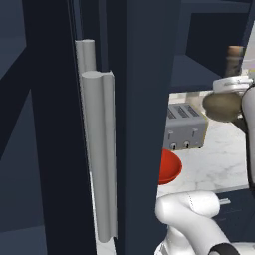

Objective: Retrieve the bottle and the shaker from the cabinet and place them next to the mixing bowl on the counter. Then add garlic from the fridge to the mixing bowl.

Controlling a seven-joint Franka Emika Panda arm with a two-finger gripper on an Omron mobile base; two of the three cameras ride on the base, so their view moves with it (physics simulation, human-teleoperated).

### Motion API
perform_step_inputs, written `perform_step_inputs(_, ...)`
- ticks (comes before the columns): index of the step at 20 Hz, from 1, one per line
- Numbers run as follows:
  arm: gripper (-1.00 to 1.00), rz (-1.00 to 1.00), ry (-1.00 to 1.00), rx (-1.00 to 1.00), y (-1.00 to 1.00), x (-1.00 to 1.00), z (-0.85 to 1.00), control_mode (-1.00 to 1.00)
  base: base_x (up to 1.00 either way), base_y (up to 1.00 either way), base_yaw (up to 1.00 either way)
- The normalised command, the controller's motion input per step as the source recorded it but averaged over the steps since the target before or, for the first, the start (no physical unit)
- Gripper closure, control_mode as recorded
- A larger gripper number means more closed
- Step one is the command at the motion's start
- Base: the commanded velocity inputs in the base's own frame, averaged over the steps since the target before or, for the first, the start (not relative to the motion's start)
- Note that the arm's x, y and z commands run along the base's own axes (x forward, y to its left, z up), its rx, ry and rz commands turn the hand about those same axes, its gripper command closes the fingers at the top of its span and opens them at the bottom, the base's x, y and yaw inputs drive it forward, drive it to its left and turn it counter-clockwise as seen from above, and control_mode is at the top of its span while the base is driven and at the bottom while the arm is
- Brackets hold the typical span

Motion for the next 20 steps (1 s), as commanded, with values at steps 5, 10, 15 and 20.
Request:
perform_step_inputs(5,1.0,0.13,0.0,0.0,0.0,-0.79,-0.23,-1.0,0.0,0.0,0.0)
perform_step_inputs(10,1.0,0.12,0.0,-0.03,-0.17,-0.24,-0.46,-1.0,0.0,0.0,0.0)
perform_step_inputs(15,1.0,0.05,0.01,-0.08,-0.28,0.04,-0.63,-1.0,0.0,0.0,0.0)
perform_step_inputs(20,1.0,0.0,0.06,-0.08,-0.16,0.39,-0.59,-1.0,0.0,0.0,0.0)
